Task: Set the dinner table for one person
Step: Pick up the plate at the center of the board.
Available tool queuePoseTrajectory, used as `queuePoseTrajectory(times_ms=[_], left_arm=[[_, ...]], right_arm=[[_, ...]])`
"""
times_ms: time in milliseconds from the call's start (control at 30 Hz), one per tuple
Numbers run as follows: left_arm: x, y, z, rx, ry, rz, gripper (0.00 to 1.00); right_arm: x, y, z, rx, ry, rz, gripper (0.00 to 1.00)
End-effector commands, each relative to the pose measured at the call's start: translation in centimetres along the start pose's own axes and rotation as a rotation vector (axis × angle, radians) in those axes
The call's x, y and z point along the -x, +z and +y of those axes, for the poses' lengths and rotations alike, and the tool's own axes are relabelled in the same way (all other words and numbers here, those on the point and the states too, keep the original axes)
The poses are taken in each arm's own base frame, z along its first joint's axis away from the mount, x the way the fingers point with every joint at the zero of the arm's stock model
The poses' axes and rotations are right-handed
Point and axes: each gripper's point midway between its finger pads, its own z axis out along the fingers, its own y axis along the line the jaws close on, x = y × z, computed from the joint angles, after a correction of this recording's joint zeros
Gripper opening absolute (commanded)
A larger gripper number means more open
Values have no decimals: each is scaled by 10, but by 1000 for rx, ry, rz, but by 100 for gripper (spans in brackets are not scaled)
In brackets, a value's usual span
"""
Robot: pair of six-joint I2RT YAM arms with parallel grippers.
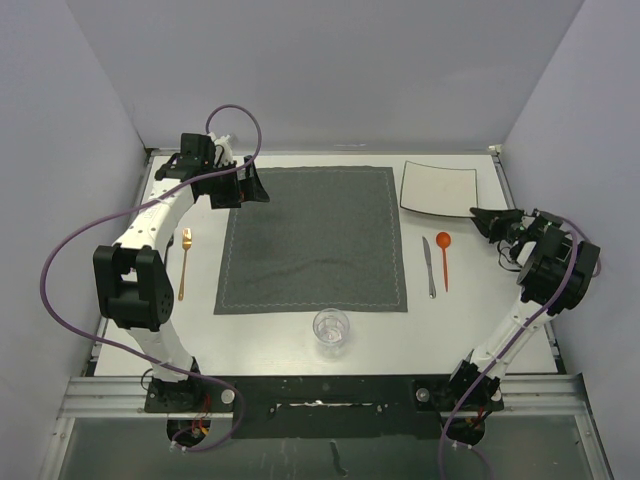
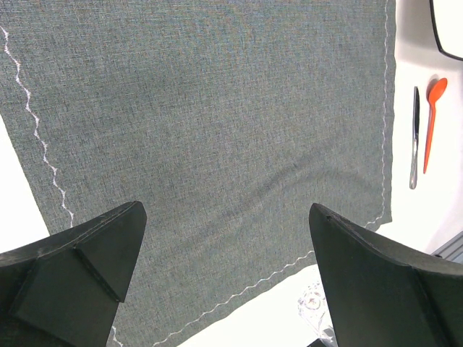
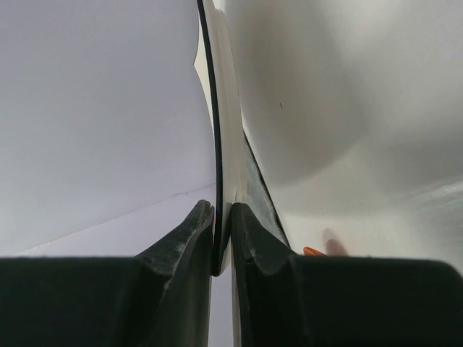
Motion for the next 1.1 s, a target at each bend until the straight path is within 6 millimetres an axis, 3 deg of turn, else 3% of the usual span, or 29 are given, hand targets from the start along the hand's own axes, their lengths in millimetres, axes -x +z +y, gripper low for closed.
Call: queuePoseTrajectory(times_ms=[0,600,1067], left_arm=[[16,-3,-9,-39,22,-52,98],[15,-2,-10,-43,19,-48,98],[16,-6,-11,-38,25,-60,98]], right_arm=[[9,-28,82,239,-168,-16,0],[-2,-27,87,258,-180,16,0],[-24,-15,97,276,-197,69,0]])
